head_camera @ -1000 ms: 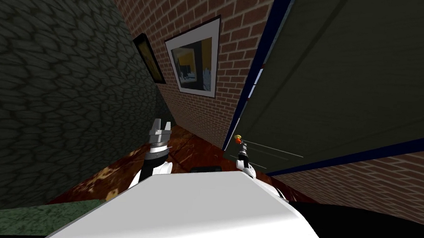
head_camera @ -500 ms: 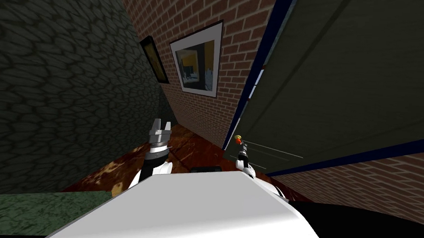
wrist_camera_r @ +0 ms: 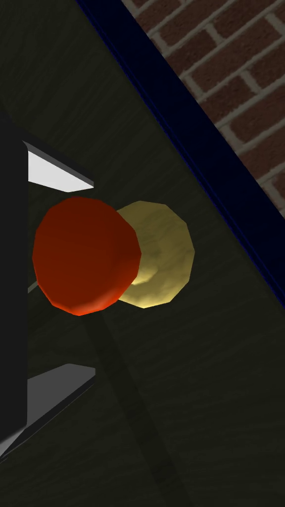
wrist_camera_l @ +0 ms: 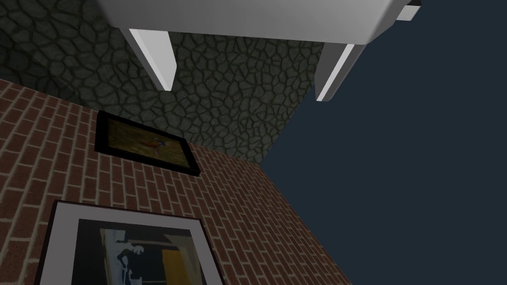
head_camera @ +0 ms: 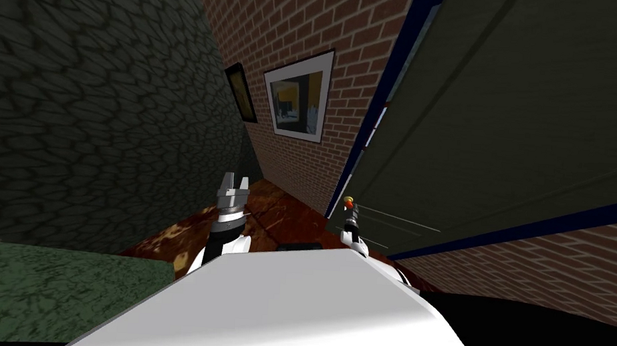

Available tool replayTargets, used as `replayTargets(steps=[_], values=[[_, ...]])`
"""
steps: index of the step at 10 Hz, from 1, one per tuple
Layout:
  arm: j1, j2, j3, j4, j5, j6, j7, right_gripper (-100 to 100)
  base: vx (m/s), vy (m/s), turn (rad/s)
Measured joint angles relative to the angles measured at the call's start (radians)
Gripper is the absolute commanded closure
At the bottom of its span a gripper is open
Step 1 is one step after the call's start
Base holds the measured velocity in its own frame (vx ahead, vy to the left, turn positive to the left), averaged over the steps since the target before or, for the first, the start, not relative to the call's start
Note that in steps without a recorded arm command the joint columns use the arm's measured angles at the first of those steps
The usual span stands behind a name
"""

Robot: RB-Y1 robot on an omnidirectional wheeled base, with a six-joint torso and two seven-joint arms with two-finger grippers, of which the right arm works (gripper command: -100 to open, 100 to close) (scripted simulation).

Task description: Pull the door open

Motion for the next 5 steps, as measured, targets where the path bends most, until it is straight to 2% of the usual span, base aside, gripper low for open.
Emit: replayTargets(steps=[5], values=[[-0.015, 0.015, -0.003, 0.009, -0.031, -0.006, -0.120, -100, -0.059, -0.013, 0.060]])
